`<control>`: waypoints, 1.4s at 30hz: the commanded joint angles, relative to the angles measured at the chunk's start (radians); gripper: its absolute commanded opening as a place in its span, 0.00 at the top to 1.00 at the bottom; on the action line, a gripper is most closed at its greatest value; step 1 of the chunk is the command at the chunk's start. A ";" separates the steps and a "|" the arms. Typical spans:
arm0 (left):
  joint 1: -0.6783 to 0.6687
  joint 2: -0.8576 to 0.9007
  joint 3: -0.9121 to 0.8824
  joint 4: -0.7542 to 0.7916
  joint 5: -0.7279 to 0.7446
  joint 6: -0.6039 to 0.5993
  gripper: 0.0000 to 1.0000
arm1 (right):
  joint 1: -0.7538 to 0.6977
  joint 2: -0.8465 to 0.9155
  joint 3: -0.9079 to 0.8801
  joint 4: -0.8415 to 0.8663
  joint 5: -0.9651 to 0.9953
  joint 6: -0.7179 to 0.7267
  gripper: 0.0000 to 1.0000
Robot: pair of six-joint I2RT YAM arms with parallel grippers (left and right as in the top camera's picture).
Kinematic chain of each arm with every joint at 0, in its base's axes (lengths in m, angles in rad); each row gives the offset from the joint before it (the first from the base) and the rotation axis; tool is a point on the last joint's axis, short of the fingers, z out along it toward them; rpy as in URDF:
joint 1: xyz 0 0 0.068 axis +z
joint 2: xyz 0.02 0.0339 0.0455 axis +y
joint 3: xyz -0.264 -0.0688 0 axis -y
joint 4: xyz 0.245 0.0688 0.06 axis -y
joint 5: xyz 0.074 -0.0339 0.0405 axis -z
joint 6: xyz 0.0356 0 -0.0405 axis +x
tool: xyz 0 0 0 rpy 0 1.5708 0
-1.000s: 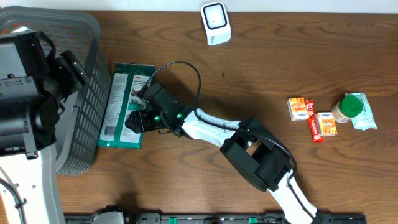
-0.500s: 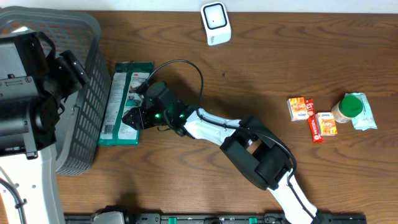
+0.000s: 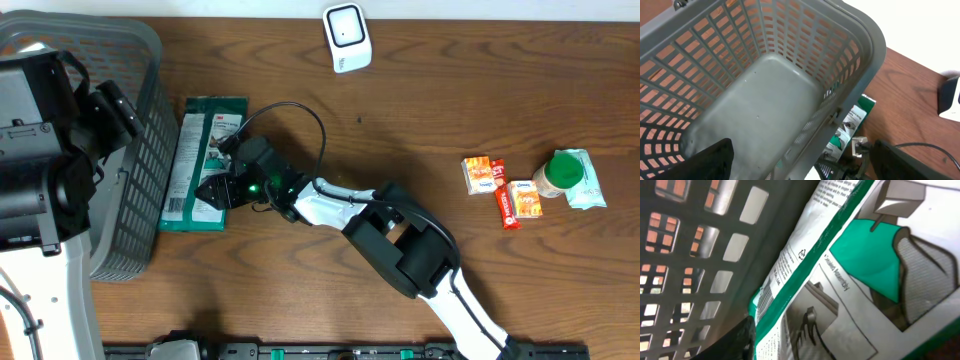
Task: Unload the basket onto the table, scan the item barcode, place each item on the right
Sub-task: 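Grasp the wipes pack edge and drag it right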
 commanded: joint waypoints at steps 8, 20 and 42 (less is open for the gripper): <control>0.004 -0.001 0.007 0.000 -0.009 -0.002 0.12 | 0.006 0.023 -0.001 0.052 0.066 -0.025 0.64; 0.004 -0.001 0.007 0.000 -0.009 -0.002 0.12 | -0.138 -0.111 -0.001 -0.192 -0.177 -0.186 0.99; 0.004 -0.001 0.007 0.000 -0.009 -0.002 0.12 | -0.250 -0.419 0.000 -1.422 0.242 -1.173 0.99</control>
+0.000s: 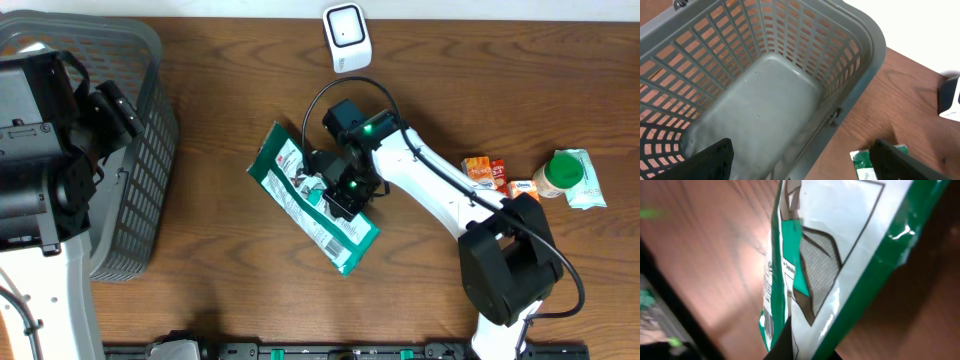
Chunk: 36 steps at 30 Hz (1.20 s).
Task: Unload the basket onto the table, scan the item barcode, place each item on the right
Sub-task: 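Grasp the wipes pack edge and drag it right, then lift the wipes pack by its corner with the right gripper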
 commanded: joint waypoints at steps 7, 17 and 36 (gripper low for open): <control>0.004 -0.001 0.007 0.000 -0.009 -0.002 0.12 | 0.061 -0.044 0.035 -0.045 0.189 -0.209 0.99; 0.004 -0.001 0.007 0.000 -0.009 -0.002 0.12 | 0.161 -0.233 0.037 -0.016 0.679 -0.355 0.99; 0.004 -0.001 0.007 0.000 -0.009 -0.002 0.12 | 0.248 -0.294 0.037 0.233 0.801 -0.407 0.99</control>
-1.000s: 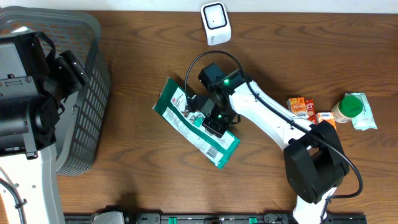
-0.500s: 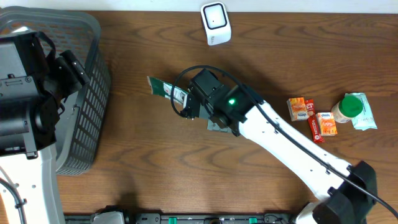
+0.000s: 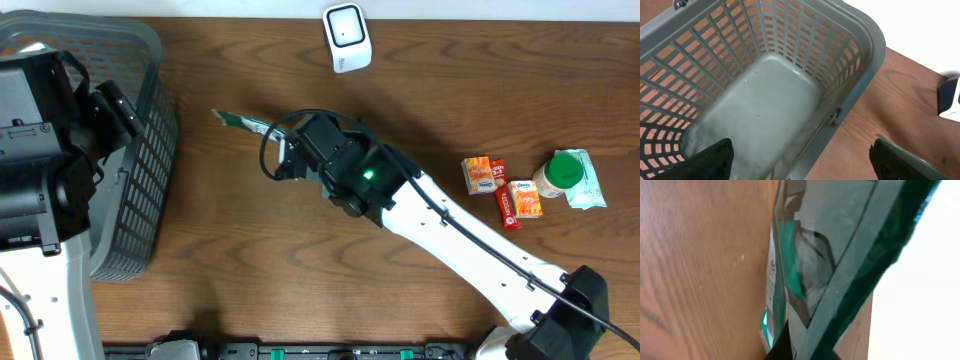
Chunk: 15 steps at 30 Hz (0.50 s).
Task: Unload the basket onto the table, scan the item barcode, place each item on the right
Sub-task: 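Lift the wipes pack by its corner with the right gripper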
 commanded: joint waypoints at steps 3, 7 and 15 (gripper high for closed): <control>0.004 -0.001 0.007 0.000 -0.009 -0.002 0.12 | 0.041 -0.019 0.017 0.012 0.019 0.005 0.99; 0.004 -0.001 0.007 0.000 -0.009 -0.002 0.12 | 0.066 -0.019 0.017 0.012 0.016 0.005 0.99; 0.004 -0.001 0.007 0.000 -0.009 -0.002 0.12 | 0.085 -0.019 0.017 0.016 0.020 0.004 0.99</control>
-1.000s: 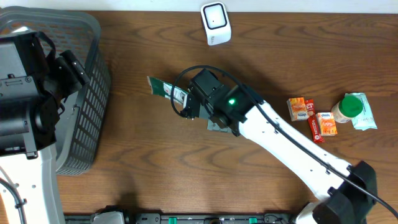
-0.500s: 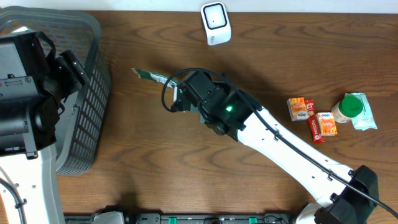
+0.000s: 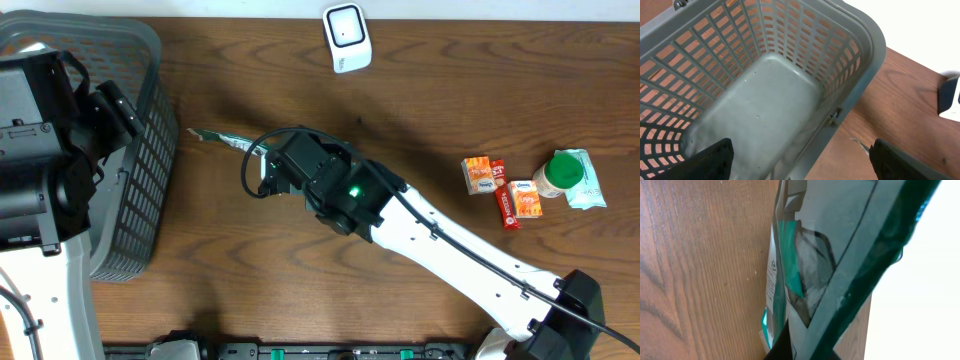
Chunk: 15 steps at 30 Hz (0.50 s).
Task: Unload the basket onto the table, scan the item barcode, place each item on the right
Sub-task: 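Lift the wipes pack by its corner with the right gripper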
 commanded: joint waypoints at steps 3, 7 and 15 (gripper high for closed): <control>0.004 -0.001 0.007 0.000 -0.009 -0.002 0.12 | 0.005 -0.019 0.017 0.004 0.039 0.005 0.99; 0.004 -0.001 0.007 0.000 -0.009 -0.002 0.12 | 0.005 -0.019 0.017 0.002 0.055 0.005 0.99; 0.004 -0.001 0.007 0.000 -0.009 -0.002 0.12 | 0.005 -0.019 0.017 0.006 0.055 0.005 0.99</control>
